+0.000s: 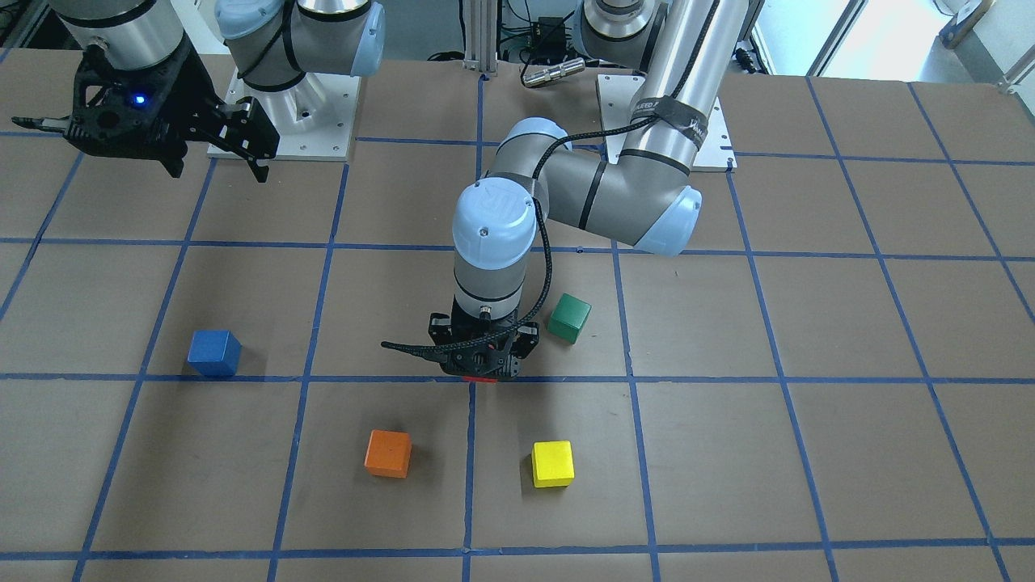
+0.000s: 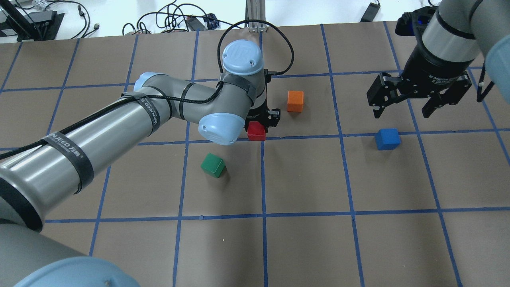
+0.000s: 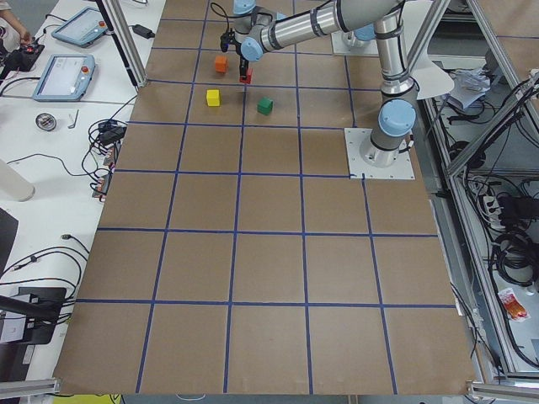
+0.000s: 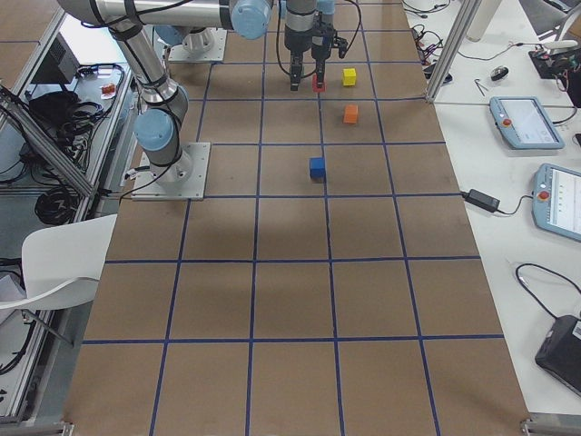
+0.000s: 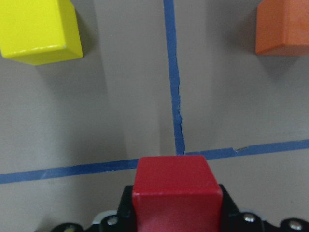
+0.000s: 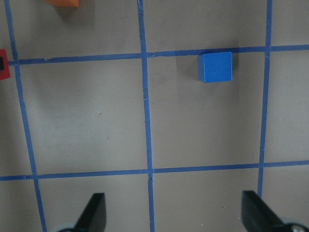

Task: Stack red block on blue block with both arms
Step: 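Carry the red cube toward the center and set it down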

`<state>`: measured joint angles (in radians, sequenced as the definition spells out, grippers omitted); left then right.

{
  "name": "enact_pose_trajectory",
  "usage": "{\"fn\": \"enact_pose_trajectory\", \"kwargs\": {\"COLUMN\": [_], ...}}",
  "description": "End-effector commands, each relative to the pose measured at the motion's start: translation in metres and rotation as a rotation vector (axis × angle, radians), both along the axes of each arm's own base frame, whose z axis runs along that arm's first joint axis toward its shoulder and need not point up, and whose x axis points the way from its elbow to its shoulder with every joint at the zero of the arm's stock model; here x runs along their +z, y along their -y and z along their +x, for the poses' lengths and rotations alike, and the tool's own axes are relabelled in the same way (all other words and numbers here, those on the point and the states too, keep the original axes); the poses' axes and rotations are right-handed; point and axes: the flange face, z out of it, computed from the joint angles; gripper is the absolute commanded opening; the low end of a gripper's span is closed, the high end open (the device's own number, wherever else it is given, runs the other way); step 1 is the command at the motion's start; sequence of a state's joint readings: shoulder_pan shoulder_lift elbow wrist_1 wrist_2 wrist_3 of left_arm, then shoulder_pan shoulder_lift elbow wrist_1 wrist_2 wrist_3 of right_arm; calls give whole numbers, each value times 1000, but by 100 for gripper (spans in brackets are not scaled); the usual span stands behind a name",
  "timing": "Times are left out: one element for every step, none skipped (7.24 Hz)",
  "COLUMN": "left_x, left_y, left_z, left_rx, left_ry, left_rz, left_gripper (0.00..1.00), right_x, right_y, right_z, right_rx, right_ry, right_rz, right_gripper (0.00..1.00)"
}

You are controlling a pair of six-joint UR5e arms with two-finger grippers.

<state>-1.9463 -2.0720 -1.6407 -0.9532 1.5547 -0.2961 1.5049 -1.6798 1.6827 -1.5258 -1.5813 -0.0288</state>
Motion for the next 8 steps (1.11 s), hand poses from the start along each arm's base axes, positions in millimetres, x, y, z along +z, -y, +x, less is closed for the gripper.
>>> {"fn": "enact_pose_trajectory", "kwargs": {"left_x": [-20,-27,-33,-28,-27,4,47,92], "left_y": [6,7,4,6,7,13,18,25], "left_z": [-6,-8,-6,-7,-7,-3,7,32], "left_rx": [16,21,18,13,14,14,28,33], "left_ry": [-7,-12,-7,-12,-18,-39,-65,-59], "left_rz": [-17,-7,0,-9,-10,-46,-68,-69], "left_gripper": [36,58,98,100,100,100,100,100], "right_x": [1,-2,-5,-5,-7,-5,-24,-44], "right_y": [-1,0,1,1,2,4,5,6], "right_z": [5,5,3,3,3,3,3,3], "right_rx": [14,17,14,10,9,5,3,-3], "right_ry": [4,5,-3,-8,-10,-9,-7,7], "right_rz": [-4,7,18,17,22,5,46,77], "right_gripper": [100,100,100,100,100,100,100,100]}}
